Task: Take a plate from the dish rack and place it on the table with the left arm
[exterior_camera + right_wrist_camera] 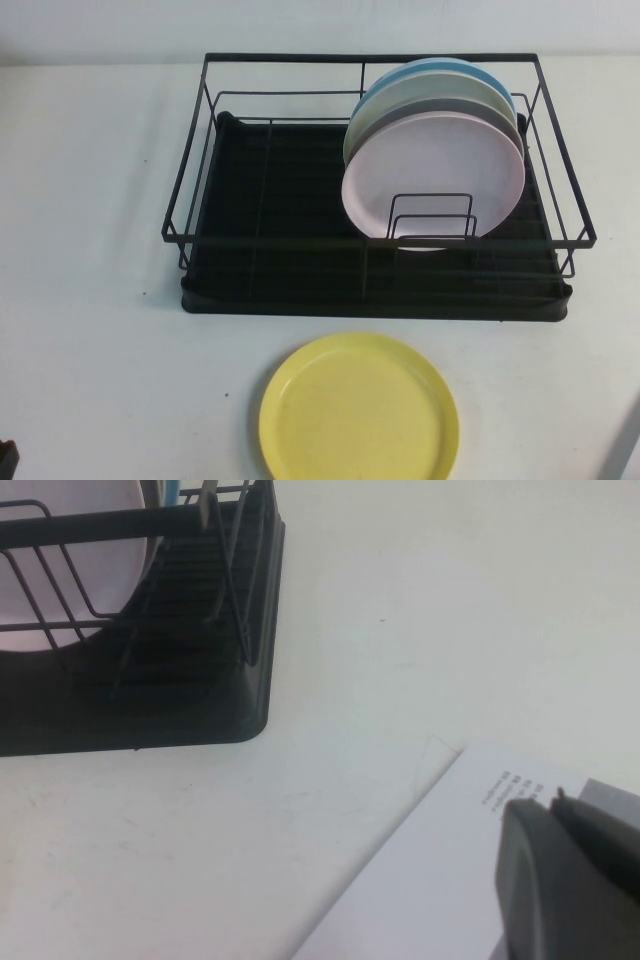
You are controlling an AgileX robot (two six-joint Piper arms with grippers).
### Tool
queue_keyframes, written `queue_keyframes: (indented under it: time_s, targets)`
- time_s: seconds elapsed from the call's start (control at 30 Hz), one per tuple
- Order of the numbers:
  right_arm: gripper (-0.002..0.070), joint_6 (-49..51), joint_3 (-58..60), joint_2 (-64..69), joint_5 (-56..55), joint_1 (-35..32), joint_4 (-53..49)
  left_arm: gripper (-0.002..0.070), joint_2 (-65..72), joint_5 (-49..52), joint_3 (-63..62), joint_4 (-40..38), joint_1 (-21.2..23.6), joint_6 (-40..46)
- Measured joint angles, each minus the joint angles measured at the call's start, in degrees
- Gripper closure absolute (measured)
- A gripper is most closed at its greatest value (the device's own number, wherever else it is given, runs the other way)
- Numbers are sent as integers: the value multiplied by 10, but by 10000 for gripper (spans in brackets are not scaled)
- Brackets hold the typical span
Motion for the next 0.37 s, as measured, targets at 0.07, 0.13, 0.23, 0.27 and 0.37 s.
queue_keyframes:
  time_s: [0.07,0.13,0.23,0.27,0.37]
  targets:
    - [696,0,0,0,0,0,0,676,0,0,0,0,0,1]
    - [696,0,0,0,0,0,0,676,0,0,0,0,0,2]
    - [696,0,0,0,0,0,0,676,0,0,0,0,0,2]
    - [696,0,0,0,0,0,0,676,0,0,0,0,0,2]
    - [696,0,0,0,0,0,0,676,0,0,0,0,0,2]
